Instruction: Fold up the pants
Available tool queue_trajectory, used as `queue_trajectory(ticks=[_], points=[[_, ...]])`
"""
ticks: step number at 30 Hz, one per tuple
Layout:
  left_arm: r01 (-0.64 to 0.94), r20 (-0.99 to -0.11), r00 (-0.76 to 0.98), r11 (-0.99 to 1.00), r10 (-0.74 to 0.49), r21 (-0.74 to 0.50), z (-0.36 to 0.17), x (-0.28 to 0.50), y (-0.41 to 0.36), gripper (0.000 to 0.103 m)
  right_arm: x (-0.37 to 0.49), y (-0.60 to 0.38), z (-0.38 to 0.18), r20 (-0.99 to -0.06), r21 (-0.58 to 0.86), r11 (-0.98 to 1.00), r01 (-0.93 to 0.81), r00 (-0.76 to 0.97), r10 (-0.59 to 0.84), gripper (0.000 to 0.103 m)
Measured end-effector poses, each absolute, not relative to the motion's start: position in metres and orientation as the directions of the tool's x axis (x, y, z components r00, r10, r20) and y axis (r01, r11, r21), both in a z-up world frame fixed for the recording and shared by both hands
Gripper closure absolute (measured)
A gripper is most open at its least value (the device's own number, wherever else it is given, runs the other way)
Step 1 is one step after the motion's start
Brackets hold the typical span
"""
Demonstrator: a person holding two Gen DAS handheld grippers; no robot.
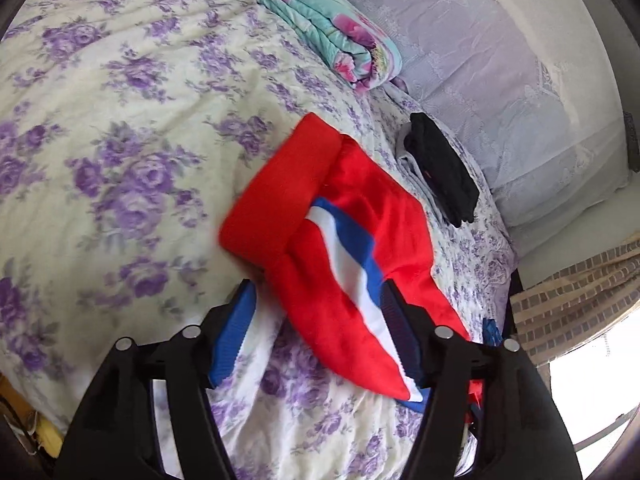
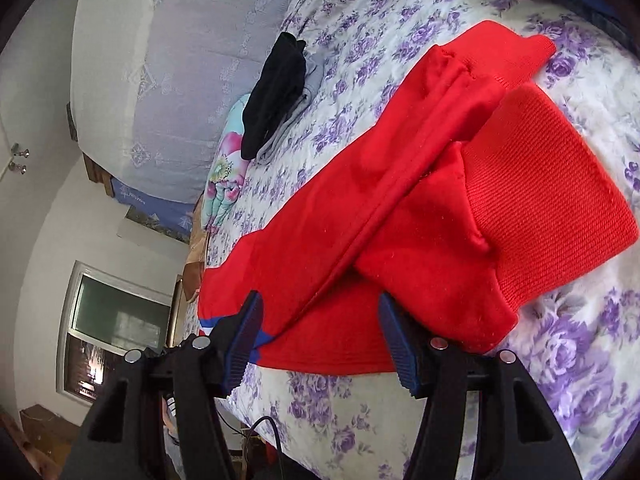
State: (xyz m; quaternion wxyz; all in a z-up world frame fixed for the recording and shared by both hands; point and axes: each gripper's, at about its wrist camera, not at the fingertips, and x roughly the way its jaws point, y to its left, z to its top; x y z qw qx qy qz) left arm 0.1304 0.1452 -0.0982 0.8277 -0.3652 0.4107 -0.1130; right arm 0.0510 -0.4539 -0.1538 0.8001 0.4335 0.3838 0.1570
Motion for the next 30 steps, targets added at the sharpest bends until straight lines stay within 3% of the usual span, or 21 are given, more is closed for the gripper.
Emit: queue_trajectory(ticks=[1,3,6,18,20,22,27,30], points=[[-0.122,-0.608,0.631,0.713,-0.482,-0.691,-0.1,0.138,0.14,0.056,0.051,-0.455,-0.153,-0.481,0.812,0.577,0.088,0.662,0.575,0.043],[-0.129,-0.604,0.637,0.707,-0.479,-0.696,-0.101,0.147,0.137,0.082,0.053,-0.46,-0.154,-0.486,0.812,0.574,0.108,0.668,0.563,0.043],[-0.074,-0.565,0.668,0.713,-0.483,-0.697,-0.084,0.145,0.134,0.093,0.062,-0.461,-0.154,-0.487,0.813,0.572,0.111,0.667,0.564,0.044],[0.064,-0.471,0.745,0.754,-0.472,-0.654,-0.004,0.144,0.123,0.094,0.094,-0.421,-0.151,-0.461,0.843,0.537,0.023,0.544,0.701,0.044],[0.072,-0.466,0.751,0.759,-0.468,-0.647,0.001,0.15,0.121,0.094,0.103,-0.425,-0.156,-0.478,0.838,0.542,0.057,0.555,0.681,0.05],[0.066,-0.463,0.756,0.756,-0.464,-0.651,0.004,0.152,0.122,0.094,0.106,-0.431,-0.161,-0.475,0.845,0.53,0.076,0.563,0.676,0.071],[0.05,-0.471,0.755,0.756,-0.456,-0.653,0.002,0.163,0.125,0.094,0.098,-0.444,-0.159,-0.46,0.838,0.543,0.051,0.599,0.655,0.089],[0.053,-0.479,0.753,0.767,-0.451,-0.64,0.002,0.173,0.121,0.094,0.1,-0.447,-0.146,-0.438,0.827,0.562,0.007,0.634,0.637,0.093]])
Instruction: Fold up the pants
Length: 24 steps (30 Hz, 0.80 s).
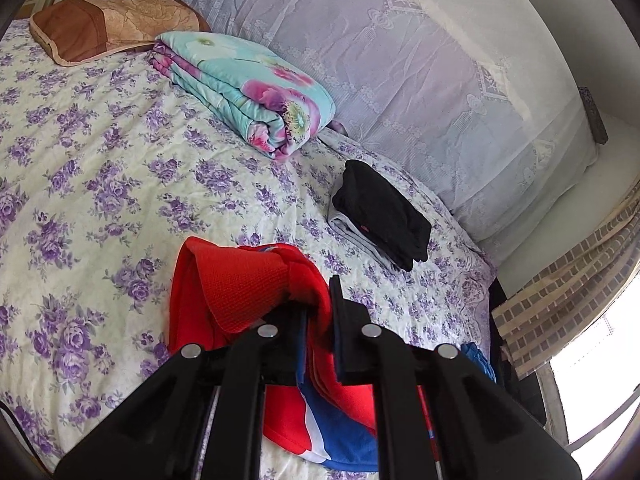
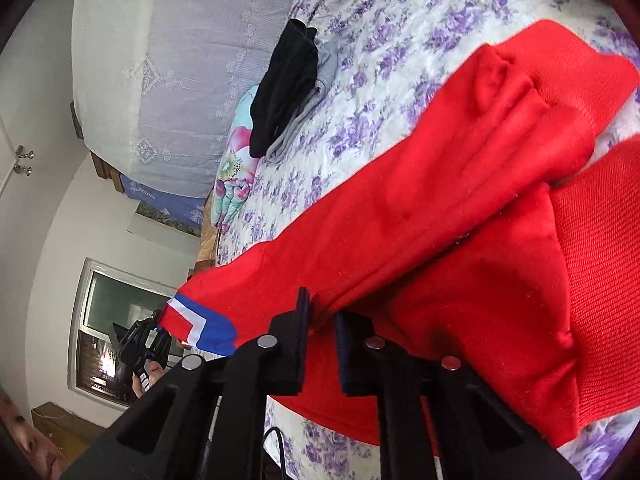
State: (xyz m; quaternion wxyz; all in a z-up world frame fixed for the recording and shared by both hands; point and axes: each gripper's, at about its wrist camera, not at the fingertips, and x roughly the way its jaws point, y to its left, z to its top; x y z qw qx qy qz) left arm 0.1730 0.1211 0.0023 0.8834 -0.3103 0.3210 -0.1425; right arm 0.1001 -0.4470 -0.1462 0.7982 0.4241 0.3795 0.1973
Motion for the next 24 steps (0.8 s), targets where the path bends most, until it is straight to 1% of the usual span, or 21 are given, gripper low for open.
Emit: queue_trajectory(ticks=[4,8,10,11,12,13,14,15,16,18,21,24], points=[[0.058,-0.492,0.749,0.784,-0.444,-0.618,0.008,0.196,0.113,0.094,0.115,-0.454,-0.123,-0.407,0.816,0.578,-0.033,0.676,0.614,0.095],[0.043,-0.536,0.728,0.81,-0.426,-0.585,0.013,0.247,0.102,0.094,0.164,-0.472,-0.099,-0.417,0.781,0.624,-0.032,0.717,0.558,0.095],[0.022,-0.571,0.705,0.818,-0.42,-0.574,0.01,0.285,0.096,0.092,0.202,-0.486,-0.092,-0.435,0.76,0.649,0.003,0.745,0.505,0.095],[0.008,-0.605,0.682,0.831,-0.411,-0.556,0.005,0.31,0.092,0.088,0.222,-0.495,-0.091,-0.445,0.753,0.657,0.033,0.761,0.472,0.095],[-0.014,-0.639,0.657,0.84,-0.401,-0.542,-0.002,0.331,0.089,0.077,0.241,-0.506,-0.091,-0.467,0.742,0.666,0.081,0.774,0.427,0.091],[-0.039,-0.677,0.617,0.844,-0.4,-0.535,-0.013,0.351,0.086,0.072,0.256,-0.514,-0.094,-0.49,0.738,0.663,0.122,0.772,0.404,0.083],[-0.071,-0.712,0.576,0.844,-0.401,-0.532,-0.026,0.364,0.086,0.067,0.265,-0.522,-0.098,-0.498,0.754,0.639,0.152,0.766,0.406,0.071],[-0.101,-0.735,0.546,0.839,-0.403,-0.535,-0.035,0.369,0.088,0.063,0.266,-0.525,-0.101,-0.487,0.778,0.605,0.171,0.771,0.409,0.053],[-0.115,-0.74,0.532,0.831,-0.412,-0.545,-0.042,0.368,0.09,0.062,0.263,-0.524,-0.103,-0.464,0.798,0.582,0.16,0.779,0.422,0.05],[-0.092,-0.721,0.548,0.826,-0.425,-0.556,-0.044,0.351,0.097,0.049,0.253,-0.512,-0.102,-0.473,0.776,0.619,0.119,0.76,0.446,0.049],[-0.081,-0.724,0.588,0.865,-0.36,-0.496,-0.037,0.316,0.108,0.044,0.233,-0.497,-0.11,-0.525,0.738,0.663,0.122,0.722,0.451,0.042],[-0.078,-0.721,0.596,0.869,-0.353,-0.489,-0.035,0.279,0.125,0.042,0.209,-0.486,-0.12,-0.536,0.744,0.658,0.116,0.691,0.485,0.04]])
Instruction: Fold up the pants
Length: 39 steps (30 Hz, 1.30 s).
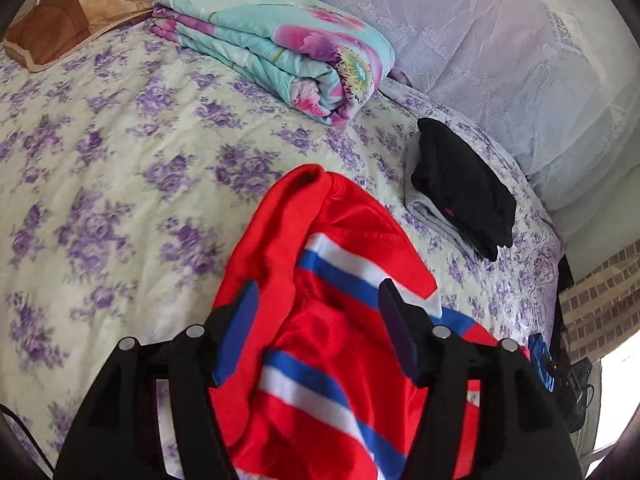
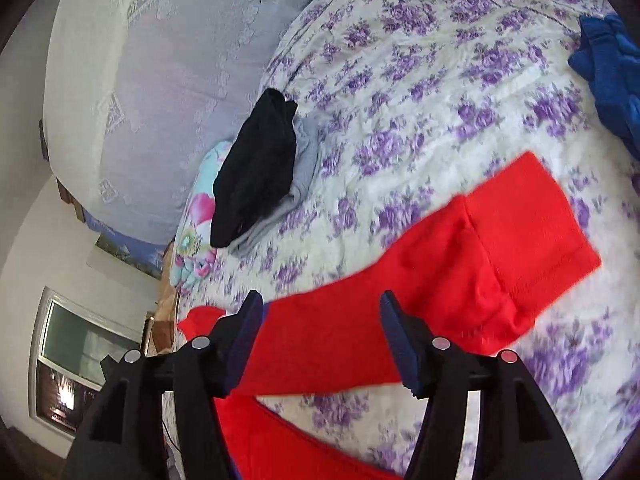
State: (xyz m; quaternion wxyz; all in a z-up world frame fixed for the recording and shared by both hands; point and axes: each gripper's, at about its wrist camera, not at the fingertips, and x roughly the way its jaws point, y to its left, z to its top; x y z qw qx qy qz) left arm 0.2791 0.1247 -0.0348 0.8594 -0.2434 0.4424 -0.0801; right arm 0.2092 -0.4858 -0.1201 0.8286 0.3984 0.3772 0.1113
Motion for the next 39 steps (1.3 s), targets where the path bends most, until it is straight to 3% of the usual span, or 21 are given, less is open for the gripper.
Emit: queue_trajectory(ticks=[4,10,16,20,23,25,29,38,39], points=[[-0.106,-0.731,0.601,0.874,-0.323,-0.473,-0.041,0.232,0.146,0.038,0.181,-0.472,-0.129,-0.536,0.753,0.65,0.103,0.669,0.515,0.033],[-0.137,-0.764,0.532,0.853,-0.366,-0.504,-0.078,0.207,0.157,0.036,0.141,-0.46,-0.132,-0.52,0.765,0.64,0.077,0.659,0.543,0.032],[-0.127,-0.742,0.538,0.832,-0.4,-0.54,-0.093,0.216,0.144,0.037,0.092,-0.468,-0.116,-0.508,0.746,0.662,0.073,0.706,0.494,0.032],[-0.143,-0.736,0.545,0.82,-0.402,-0.554,-0.099,0.234,0.138,0.045,0.057,-0.484,-0.12,-0.521,0.749,0.649,0.129,0.721,0.457,0.031],[-0.151,-0.729,0.561,0.818,-0.392,-0.556,-0.102,0.238,0.14,0.069,0.031,-0.497,-0.131,-0.542,0.758,0.624,0.189,0.714,0.442,0.031],[-0.137,-0.704,0.567,0.794,-0.427,-0.592,-0.104,0.238,0.145,0.079,0.017,-0.504,-0.138,-0.543,0.776,0.593,0.216,0.708,0.452,0.032],[-0.118,-0.685,0.59,0.793,-0.428,-0.598,-0.099,0.232,0.149,0.082,-0.002,-0.509,-0.138,-0.59,0.749,0.601,0.278,0.693,0.415,0.031],[-0.135,-0.652,0.628,0.766,-0.425,-0.629,-0.087,0.211,0.175,0.084,0.007,-0.513,-0.164,-0.579,0.754,0.587,0.295,0.721,0.381,0.032],[-0.141,-0.649,0.631,0.76,-0.425,-0.634,-0.086,0.206,0.179,0.085,0.012,-0.511,-0.161,-0.566,0.753,0.596,0.278,0.736,0.372,0.04]])
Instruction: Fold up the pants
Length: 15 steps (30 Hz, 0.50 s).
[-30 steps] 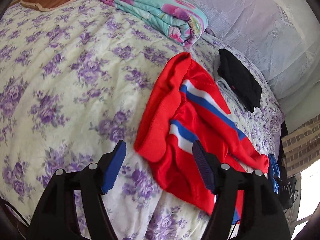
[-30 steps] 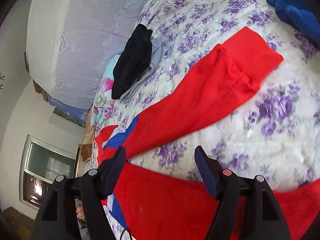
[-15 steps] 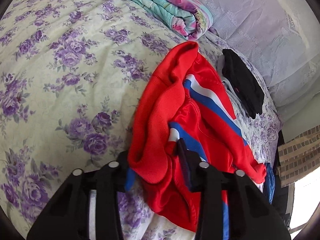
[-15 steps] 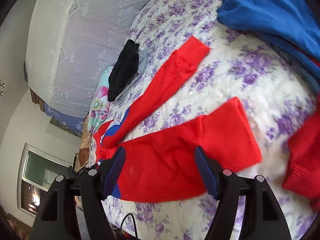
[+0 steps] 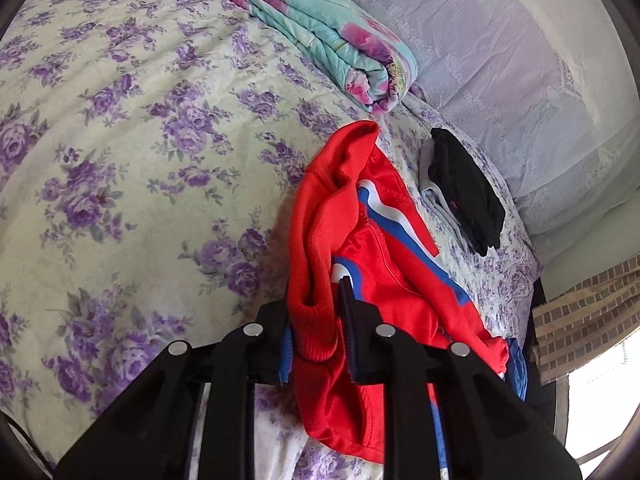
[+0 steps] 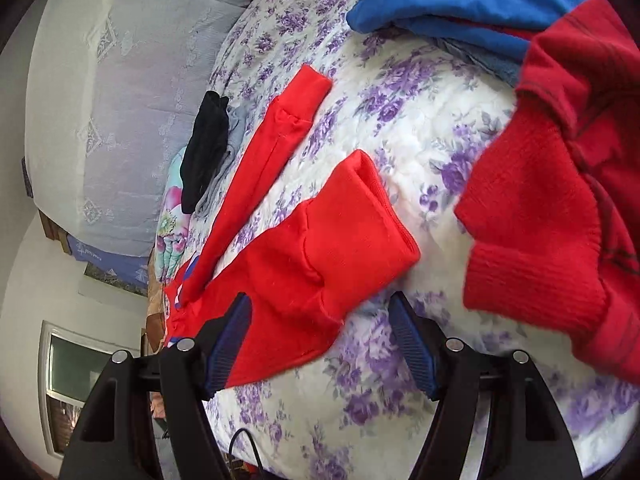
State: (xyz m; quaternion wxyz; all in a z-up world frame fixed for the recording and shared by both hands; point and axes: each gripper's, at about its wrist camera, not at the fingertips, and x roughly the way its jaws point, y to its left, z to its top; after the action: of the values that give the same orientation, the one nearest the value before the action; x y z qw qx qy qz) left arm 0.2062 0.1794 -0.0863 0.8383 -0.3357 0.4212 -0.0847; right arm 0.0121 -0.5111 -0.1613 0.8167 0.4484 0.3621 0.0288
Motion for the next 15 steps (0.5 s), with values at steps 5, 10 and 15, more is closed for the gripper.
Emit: queue_trajectory(ticks=[5,10,15], points=[[-0.178,-0.63,0.665,0.735,-0.401,-0.654,-0.08,0.17,0.208,0.085,0.034,-0.499,-0.149,-0.526,0.756,0.631,0.174,0.736,0.427,0.08],[-0.236,-0.667,0.633,0.723,-0.392,-0.649,-0.103,0.149,0.224,0.084,0.031,-0.502,-0.154,-0.605,0.701,0.684,0.203,0.676,0.42,0.081],[-0.247,-0.625,0.644,0.653,-0.44,-0.715,-0.115,0.144,0.238,0.065,0.027,-0.511,-0.149,-0.642,0.683,0.689,0.242,0.65,0.407,0.062]])
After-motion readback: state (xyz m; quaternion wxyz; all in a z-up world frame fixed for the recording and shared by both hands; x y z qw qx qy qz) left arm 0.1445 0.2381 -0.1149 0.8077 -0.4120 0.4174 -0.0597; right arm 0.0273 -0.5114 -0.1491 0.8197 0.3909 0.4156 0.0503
